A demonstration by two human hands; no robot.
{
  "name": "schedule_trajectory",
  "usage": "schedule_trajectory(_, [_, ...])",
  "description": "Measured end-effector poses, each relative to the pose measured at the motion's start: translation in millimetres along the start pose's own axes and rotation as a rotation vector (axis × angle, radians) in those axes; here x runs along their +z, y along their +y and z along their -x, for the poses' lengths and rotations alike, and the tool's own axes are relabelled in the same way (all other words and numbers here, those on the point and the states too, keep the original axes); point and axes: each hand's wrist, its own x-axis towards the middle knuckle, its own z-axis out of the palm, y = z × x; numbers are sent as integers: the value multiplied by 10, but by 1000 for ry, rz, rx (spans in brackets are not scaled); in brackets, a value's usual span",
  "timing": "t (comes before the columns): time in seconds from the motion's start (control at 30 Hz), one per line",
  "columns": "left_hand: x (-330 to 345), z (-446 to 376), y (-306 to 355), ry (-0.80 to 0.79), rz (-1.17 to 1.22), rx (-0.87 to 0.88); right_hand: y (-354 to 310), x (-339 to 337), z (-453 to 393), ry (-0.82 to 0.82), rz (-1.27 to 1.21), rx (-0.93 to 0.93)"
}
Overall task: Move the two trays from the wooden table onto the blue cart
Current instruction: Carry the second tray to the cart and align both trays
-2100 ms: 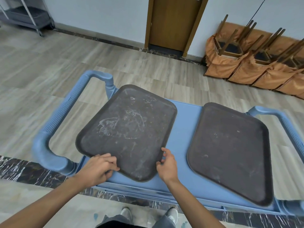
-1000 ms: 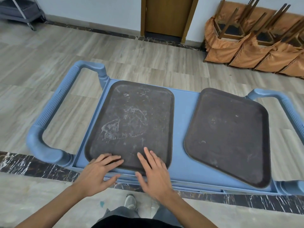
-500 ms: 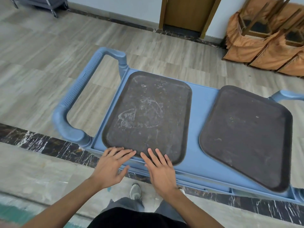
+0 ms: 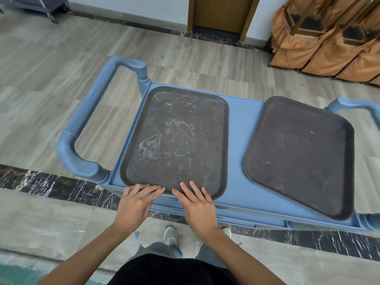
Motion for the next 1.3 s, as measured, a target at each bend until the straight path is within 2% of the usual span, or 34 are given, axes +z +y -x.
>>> schedule_trajectory(0.23, [-35, 16, 19, 3, -27, 35, -6, 2, 87, 59, -9, -19])
schedule_trajectory(0.4, [-104, -117, 97, -14, -7, -4, 67, -34, 159, 142, -152, -34])
schedule_trajectory(0.5, [-150, -366, 288, -35, 0, 49, 292, -94, 224, 203, -204, -6])
schedule_trajectory(0.67, [-102, -1005, 880, -67, 90, 139, 955, -377, 378, 312, -235, 200])
schedule_trajectory(0.87, [181, -1948, 1669, -137, 164, 111, 2119, -856, 725, 323, -168, 608])
schedule_trajectory(1.0, [329, -2454, 2043, -206, 264, -30, 2827, -1105, 973, 324, -140, 824])
schedule_trajectory(1.17, [562, -2683, 2347, -247, 275, -206, 3532, -1285, 1114, 337, -96, 940])
schedule_trajectory(1.3, [714, -2747, 2477, -248, 298, -264, 3890, -1275, 1083, 246, -128, 997])
